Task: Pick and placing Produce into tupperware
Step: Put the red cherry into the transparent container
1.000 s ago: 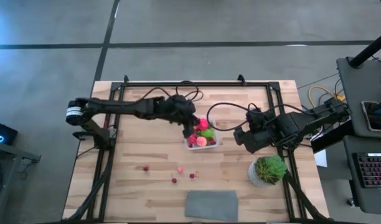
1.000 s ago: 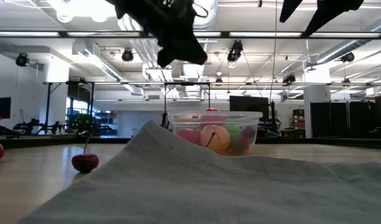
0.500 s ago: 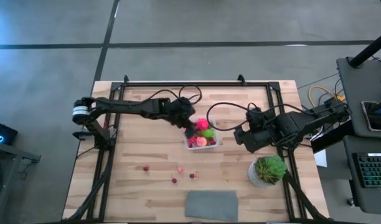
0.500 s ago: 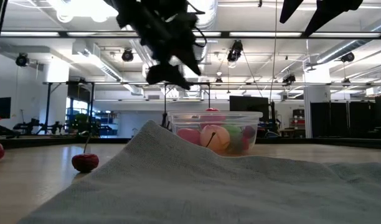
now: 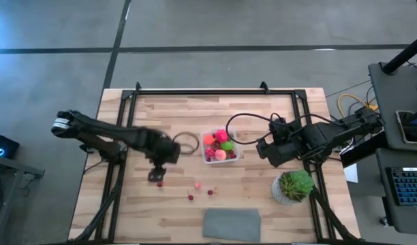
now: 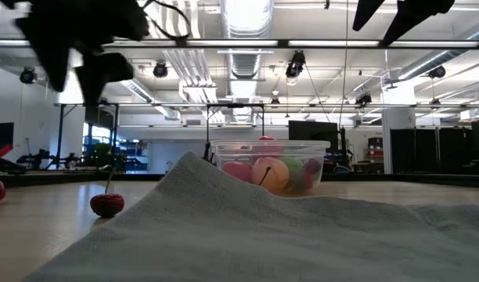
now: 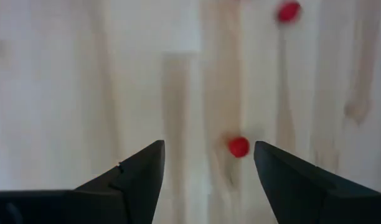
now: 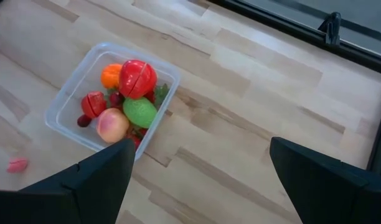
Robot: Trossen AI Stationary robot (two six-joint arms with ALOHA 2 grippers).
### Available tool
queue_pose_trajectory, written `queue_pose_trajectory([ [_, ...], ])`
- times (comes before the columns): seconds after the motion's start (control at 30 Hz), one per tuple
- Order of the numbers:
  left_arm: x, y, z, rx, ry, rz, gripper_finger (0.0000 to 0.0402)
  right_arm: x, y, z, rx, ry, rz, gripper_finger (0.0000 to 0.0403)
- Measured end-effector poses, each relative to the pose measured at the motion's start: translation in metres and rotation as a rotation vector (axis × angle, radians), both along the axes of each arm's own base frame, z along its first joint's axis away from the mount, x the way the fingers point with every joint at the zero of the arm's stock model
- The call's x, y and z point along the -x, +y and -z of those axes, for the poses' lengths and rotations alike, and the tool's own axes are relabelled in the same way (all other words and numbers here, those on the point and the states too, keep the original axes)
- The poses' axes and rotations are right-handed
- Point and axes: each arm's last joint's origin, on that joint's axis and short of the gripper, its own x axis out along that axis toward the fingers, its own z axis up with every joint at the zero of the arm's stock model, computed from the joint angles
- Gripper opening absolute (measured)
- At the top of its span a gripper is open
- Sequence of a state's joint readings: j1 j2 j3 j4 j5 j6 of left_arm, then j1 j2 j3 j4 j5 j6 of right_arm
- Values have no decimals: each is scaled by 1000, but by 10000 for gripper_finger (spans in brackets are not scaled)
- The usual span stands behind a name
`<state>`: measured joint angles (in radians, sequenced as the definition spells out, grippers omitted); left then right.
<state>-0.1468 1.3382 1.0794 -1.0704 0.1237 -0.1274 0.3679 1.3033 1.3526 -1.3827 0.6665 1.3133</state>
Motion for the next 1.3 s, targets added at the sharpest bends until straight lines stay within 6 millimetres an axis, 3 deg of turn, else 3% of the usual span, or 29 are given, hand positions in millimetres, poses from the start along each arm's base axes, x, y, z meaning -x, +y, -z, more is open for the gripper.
queue_pose_trajectory([
  [0.23,14,-41,28,24,20,37,233,0,0,2,5,11,-4,365],
  [0.47,19,-62,57,9,61,43,233,0,0,8,12,30,-4,365],
  [0.97,7,-73,100,-62,163,1,233,1,0,9,34,81,-65,365],
  [1.07,8,-74,101,-67,174,-29,233,3,-1,8,65,150,-138,365],
  [1.17,10,-75,99,-74,158,-52,233,2,1,-1,-8,77,-96,365],
  [1.3,12,-74,98,-87,144,-56,233,-3,6,-4,2,52,-181,365],
])
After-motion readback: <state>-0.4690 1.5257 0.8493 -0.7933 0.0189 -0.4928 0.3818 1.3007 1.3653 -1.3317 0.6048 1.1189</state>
